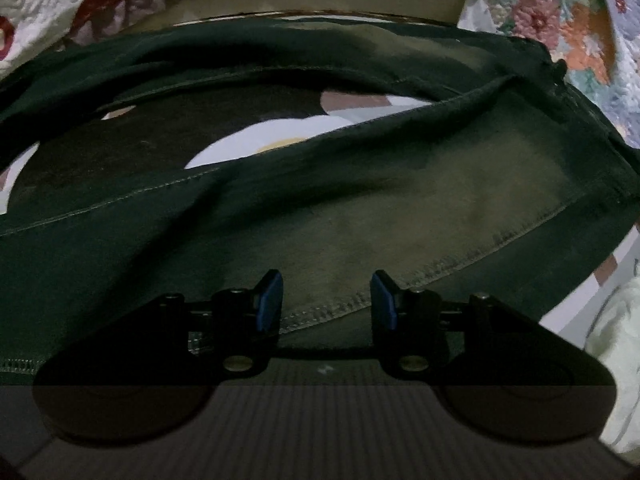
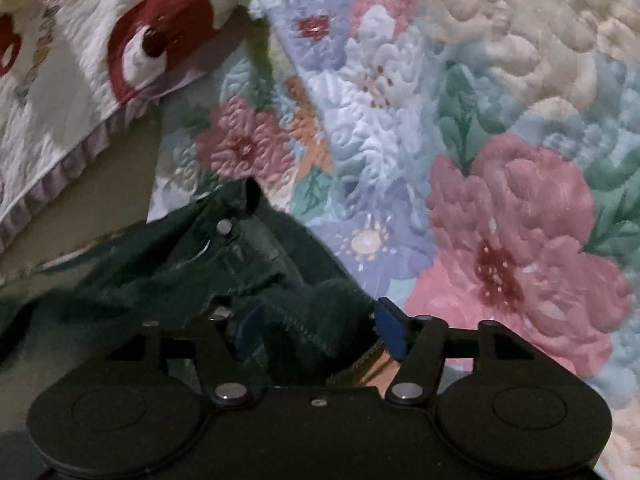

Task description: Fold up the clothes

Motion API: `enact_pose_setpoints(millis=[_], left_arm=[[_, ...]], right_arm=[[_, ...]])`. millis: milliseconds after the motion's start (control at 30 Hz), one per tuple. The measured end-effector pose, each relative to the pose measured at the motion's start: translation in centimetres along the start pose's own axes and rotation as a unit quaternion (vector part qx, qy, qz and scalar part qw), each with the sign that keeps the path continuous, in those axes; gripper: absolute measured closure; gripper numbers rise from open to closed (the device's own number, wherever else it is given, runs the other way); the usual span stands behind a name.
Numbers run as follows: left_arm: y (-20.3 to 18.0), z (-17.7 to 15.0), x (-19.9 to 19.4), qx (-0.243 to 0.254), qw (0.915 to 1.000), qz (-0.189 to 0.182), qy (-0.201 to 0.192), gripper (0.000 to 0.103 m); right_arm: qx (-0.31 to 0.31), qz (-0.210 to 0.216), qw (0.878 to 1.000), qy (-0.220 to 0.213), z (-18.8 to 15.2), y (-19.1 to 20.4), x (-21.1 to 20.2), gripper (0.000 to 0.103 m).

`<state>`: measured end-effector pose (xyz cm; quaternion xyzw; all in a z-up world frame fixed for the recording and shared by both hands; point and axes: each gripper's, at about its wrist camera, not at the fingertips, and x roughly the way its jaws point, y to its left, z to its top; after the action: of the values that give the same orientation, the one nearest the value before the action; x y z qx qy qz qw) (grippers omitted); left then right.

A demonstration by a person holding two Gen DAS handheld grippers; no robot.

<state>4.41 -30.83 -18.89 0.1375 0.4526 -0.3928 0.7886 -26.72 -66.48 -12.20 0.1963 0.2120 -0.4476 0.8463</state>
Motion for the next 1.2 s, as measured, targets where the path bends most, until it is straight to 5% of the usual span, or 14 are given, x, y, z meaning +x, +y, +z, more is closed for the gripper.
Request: enact_pose_setpoints(millis=[133, 200, 233, 267, 300, 433, 500, 667, 1033, 1200], left_arm=[[-0.2, -0.2, 0.2, -0.004, 0.9999, 0.010, -0.010, 0.050], [-0.5, -0.3, 0.2, -0.002, 0.9998, 0.016, -0.012, 0.046], [-0.6, -0.3, 0.3, 0.000, 0.9998, 0.019, -0.012, 0.042], [-0.9, -0.2, 0.4, 0.003, 0.9997, 0.022, -0.011, 0.041], [-1.1, -0.2, 0.4, 0.007, 0.9996, 0.025, -0.009, 0.040], [-1.6, 0.2, 0.2, 0.034, 0.9991, 0.007, 0.025, 0.043], [-1.9, 0.4, -0.2, 0.048, 0.9971, -0.007, 0.059, 0.043], [-2.4, -0.8, -1.4, 0.040, 0.9906, -0.044, 0.123, 0.042], [0.3, -1.1, -2.7, -0.008, 0.9895, -0.057, 0.132, 0.042], [3.5, -1.9, -4.5, -0.033, 0.9915, -0.012, 0.125, 0.042]], right_arm=[[0.053, -0.057, 0.995, 0.058, -0.7, -0.8, 2.5, 0.031], [0.084, -0.057, 0.994, 0.044, -1.3, -0.7, 2.3, 0.035], [0.067, -0.052, 0.996, 0.037, -1.4, -0.2, 2.3, 0.045], [0.034, -0.046, 0.998, 0.034, -1.5, 0.7, 2.4, 0.073], [-0.002, -0.041, 0.999, 0.026, -1.4, 1.6, 2.4, 0.088], [-0.163, -0.034, 0.983, -0.073, 0.7, 5.3, -1.1, 0.091], [-0.165, -0.048, 0.980, -0.098, 2.6, 4.5, -3.2, 0.093], [-0.084, -0.107, 0.991, 0.007, 1.6, -1.3, -0.2, 0.092], [-0.088, -0.116, 0.989, 0.028, 0.4, -2.3, 0.7, 0.089], [-0.065, -0.125, 0.990, 0.021, 0.2, -3.0, 0.3, 0.076]])
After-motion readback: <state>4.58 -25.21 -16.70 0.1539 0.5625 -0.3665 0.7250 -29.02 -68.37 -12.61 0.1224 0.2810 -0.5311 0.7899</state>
